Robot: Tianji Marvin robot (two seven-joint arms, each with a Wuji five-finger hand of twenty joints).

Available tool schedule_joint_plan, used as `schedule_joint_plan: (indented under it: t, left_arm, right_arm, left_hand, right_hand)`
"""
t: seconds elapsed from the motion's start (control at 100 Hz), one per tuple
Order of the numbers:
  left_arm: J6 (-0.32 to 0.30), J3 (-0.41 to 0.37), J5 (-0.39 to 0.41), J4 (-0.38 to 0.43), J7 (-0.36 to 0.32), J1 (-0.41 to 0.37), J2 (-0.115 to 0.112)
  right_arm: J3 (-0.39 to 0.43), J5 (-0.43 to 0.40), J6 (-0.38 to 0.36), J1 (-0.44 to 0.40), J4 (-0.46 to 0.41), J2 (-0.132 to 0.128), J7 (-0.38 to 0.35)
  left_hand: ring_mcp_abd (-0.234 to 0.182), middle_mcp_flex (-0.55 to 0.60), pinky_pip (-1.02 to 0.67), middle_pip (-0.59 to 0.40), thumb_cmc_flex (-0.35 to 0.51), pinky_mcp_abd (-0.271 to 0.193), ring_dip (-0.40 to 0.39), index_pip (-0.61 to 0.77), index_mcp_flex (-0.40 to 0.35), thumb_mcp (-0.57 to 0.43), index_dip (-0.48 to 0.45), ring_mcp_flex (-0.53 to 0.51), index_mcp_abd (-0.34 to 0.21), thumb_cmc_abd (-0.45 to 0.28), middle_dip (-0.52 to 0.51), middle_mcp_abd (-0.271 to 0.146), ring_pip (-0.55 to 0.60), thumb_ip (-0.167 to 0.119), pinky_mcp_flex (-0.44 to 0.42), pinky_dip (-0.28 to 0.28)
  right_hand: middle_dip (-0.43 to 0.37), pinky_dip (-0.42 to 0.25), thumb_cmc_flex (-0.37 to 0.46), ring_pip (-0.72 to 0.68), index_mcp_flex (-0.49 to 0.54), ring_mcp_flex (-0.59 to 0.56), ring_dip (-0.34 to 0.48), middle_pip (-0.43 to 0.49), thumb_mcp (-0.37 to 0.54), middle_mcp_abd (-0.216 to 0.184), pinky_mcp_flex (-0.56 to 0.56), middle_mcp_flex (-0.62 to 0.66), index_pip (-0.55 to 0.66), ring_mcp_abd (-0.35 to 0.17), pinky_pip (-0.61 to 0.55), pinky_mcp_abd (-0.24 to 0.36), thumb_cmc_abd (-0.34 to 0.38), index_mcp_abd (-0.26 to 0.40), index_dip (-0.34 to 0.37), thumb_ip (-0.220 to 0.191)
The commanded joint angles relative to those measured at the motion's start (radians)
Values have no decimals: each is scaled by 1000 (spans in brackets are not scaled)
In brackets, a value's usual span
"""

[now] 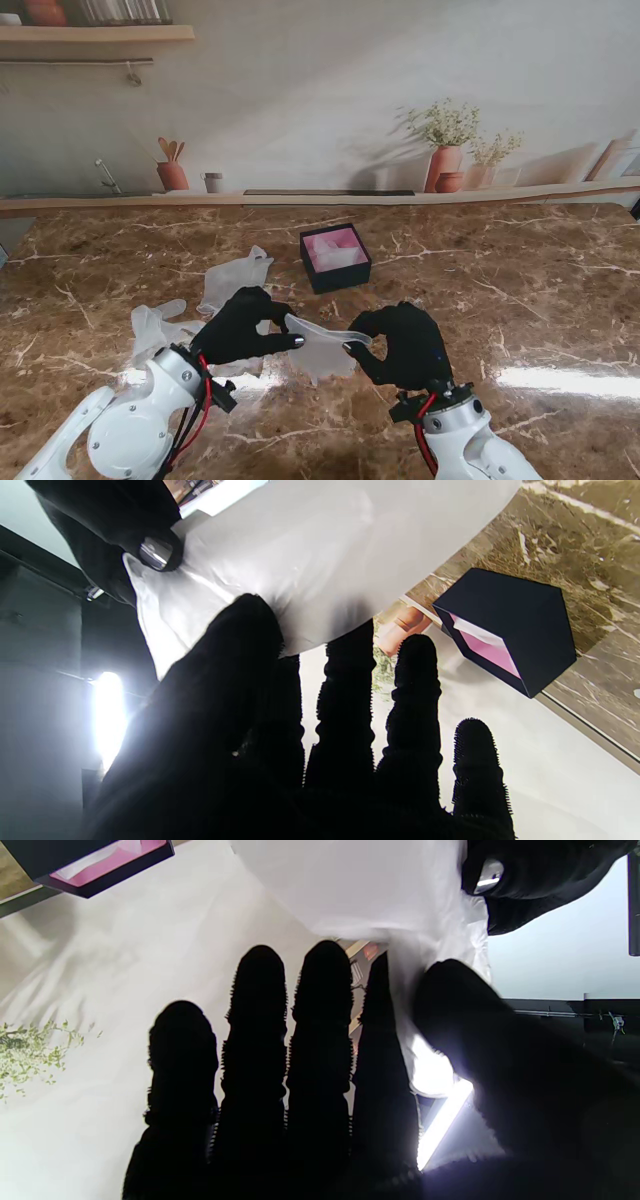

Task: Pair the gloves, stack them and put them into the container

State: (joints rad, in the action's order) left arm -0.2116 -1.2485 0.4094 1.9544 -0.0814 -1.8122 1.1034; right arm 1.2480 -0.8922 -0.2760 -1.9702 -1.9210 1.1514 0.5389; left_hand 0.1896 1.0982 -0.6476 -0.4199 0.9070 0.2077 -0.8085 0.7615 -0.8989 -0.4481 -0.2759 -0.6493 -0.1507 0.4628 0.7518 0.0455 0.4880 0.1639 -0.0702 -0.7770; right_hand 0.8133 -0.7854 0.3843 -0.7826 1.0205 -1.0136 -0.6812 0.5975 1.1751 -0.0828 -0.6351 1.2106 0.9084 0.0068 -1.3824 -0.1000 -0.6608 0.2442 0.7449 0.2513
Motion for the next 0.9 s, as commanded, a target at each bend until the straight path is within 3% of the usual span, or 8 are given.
schedule_joint_plan:
  t: [0.0, 0.28, 0.38, 0.52, 0.73, 0.89]
  left_arm:
    - [-5, -5, -4, 16, -11, -30, -14]
    - [-63, -66, -89, 77, -192, -100, -52]
    - [-65, -80, -146, 83, -268, -106, -67]
    - [-47, -73, -164, 65, -303, -94, -73]
    - [36, -17, -137, -13, -302, -22, -70]
    - [104, 63, -60, -104, -229, 64, -55]
  right_arm:
    - [12, 2, -3, -37, -26, -12, -35]
    - [110, 67, -94, -174, -157, -27, -218]
    - [131, 103, -109, -208, -190, -28, -261]
    - [149, 176, -82, -226, -219, -37, -375]
    - [129, 268, 97, -116, -168, -63, -579]
    - [62, 283, 186, 41, -41, -74, -642]
  left_hand:
    - [8, 78, -27, -35, 7, 10, -25, 54, -62, -35, 20, -60, -9, 16, -5, -17, 42, -12, -4, -21]
    - [-5, 240, -160, -86, -11, -7, -16, 74, -54, -102, -2, -191, 81, 14, -242, -7, 105, 9, 37, 4]
    - [-6, 251, -176, -88, -2, -20, -12, 76, -31, -91, -39, -198, 98, -9, -274, -6, 110, 7, 31, 22]
    - [-1, 256, -181, -96, 6, -23, -12, 78, -16, -86, -66, -202, 112, -25, -282, -5, 115, 5, 30, 32]
    - [-2, 250, -186, -114, 11, -24, -16, 78, -3, -84, -88, -198, 123, -35, -277, 10, 122, 0, 29, 39]
    - [6, 241, -194, -120, 10, -20, -20, 75, -3, -84, -89, -190, 115, -33, -273, -2, 128, -3, 30, 37]
  right_hand:
    - [24, -23, -22, -29, 61, -34, -26, 21, 89, 6, -15, 33, 87, 6, -56, -1, 6, 26, 59, -45]
    - [34, -10, -63, -109, 139, -117, -46, 55, 169, 29, -107, 113, 104, 22, -165, -6, -43, 13, 105, -83]
    - [28, -1, -74, -128, 163, -159, -47, 61, 195, 39, -151, 148, 114, 31, -199, -11, -63, 8, 101, -90]
    - [8, 22, -89, -141, 184, -210, -43, 61, 211, 54, -206, 188, 128, 40, -237, -18, -73, 3, 94, -100]
    - [-3, 52, -92, -134, 187, -210, -39, 58, 173, 52, -203, 188, 122, 45, -248, -17, -25, -8, 93, -123]
    - [1, 61, -82, -122, 160, -162, -44, 49, 118, 46, -152, 148, 99, 38, -233, -2, 26, -11, 113, -132]
